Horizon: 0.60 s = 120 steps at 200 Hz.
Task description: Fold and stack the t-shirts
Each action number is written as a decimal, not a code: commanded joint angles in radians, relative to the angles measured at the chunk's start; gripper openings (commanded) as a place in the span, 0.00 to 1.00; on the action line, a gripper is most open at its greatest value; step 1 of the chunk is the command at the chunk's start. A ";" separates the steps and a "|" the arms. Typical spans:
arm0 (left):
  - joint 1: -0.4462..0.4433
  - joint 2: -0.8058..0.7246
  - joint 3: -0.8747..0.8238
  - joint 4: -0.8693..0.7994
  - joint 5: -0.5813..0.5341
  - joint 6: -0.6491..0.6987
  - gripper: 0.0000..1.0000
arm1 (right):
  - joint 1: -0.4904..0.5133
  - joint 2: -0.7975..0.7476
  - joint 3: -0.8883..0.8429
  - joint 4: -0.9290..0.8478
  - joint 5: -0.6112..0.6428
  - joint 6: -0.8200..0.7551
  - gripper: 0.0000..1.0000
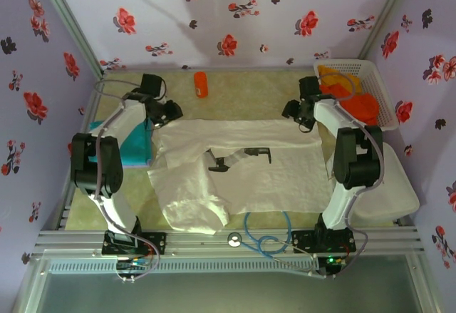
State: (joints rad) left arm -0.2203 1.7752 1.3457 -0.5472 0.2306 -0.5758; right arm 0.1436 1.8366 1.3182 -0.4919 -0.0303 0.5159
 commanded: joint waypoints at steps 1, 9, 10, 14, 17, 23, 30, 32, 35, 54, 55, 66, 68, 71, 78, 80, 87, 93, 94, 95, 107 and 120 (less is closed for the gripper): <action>-0.029 -0.004 -0.079 -0.004 -0.030 -0.030 0.33 | 0.036 0.005 -0.055 -0.003 0.031 0.015 0.69; -0.041 0.000 -0.103 0.010 -0.041 -0.036 0.33 | 0.045 0.021 -0.060 0.001 0.032 0.014 0.69; -0.041 0.001 -0.104 0.012 -0.042 -0.036 0.33 | 0.046 0.023 -0.059 0.000 0.032 0.015 0.69; -0.046 0.004 -0.113 0.019 -0.046 -0.040 0.33 | 0.053 0.032 -0.057 -0.003 0.036 0.015 0.69; -0.048 0.007 -0.118 0.022 -0.046 -0.040 0.33 | 0.057 0.041 -0.055 -0.005 0.040 0.013 0.69; -0.051 0.016 -0.125 0.028 -0.048 -0.043 0.33 | 0.062 0.055 -0.051 -0.008 0.051 0.013 0.69; -0.054 0.029 -0.131 0.035 -0.052 -0.042 0.33 | 0.068 0.067 -0.051 -0.005 0.062 0.011 0.69; -0.054 0.032 -0.133 0.039 -0.053 -0.043 0.33 | 0.069 0.071 -0.051 -0.003 0.064 0.011 0.69; -0.053 0.039 -0.135 0.044 -0.055 -0.041 0.33 | 0.070 0.076 -0.050 -0.001 0.065 0.011 0.69; -0.053 0.096 -0.119 0.049 -0.060 -0.028 0.33 | 0.071 0.129 -0.021 -0.002 0.057 0.012 0.68; -0.053 0.099 -0.117 0.049 -0.060 -0.028 0.33 | 0.071 0.134 -0.018 -0.003 0.058 0.011 0.68; -0.052 0.134 -0.093 0.046 -0.060 -0.019 0.33 | 0.071 0.166 0.014 -0.018 0.056 0.006 0.68; -0.051 0.142 -0.088 0.046 -0.060 -0.017 0.33 | 0.070 0.171 0.019 -0.020 0.057 0.006 0.68; -0.052 0.151 -0.081 0.045 -0.062 -0.014 0.33 | 0.071 0.179 0.027 -0.024 0.058 0.005 0.68; -0.047 0.175 -0.060 0.039 -0.062 -0.009 0.33 | 0.068 0.194 0.048 -0.030 0.061 0.003 0.68; -0.046 0.184 -0.053 0.037 -0.062 -0.008 0.33 | 0.069 0.199 0.054 -0.031 0.062 0.003 0.68; -0.040 0.209 -0.028 0.026 -0.062 -0.003 0.33 | 0.068 0.214 0.075 -0.036 0.064 0.000 0.68; -0.037 0.230 -0.007 0.018 -0.062 0.001 0.33 | 0.066 0.230 0.096 -0.042 0.065 -0.002 0.68; -0.036 0.233 -0.005 0.016 -0.062 0.002 0.33 | 0.067 0.234 0.099 -0.043 0.065 -0.003 0.68; -0.035 0.236 -0.001 0.015 -0.062 0.003 0.33 | 0.066 0.237 0.103 -0.045 0.065 -0.002 0.68; -0.026 0.268 0.037 0.002 -0.059 0.006 0.32 | 0.060 0.267 0.153 -0.068 0.070 -0.005 0.68; -0.018 0.293 0.071 -0.005 -0.059 0.009 0.32 | 0.057 0.299 0.204 -0.089 0.079 -0.012 0.68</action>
State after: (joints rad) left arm -0.2600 1.9995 1.3590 -0.5350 0.1913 -0.5919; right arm 0.2134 2.0579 1.4471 -0.5301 0.0219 0.5156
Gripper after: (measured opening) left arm 0.326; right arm 0.679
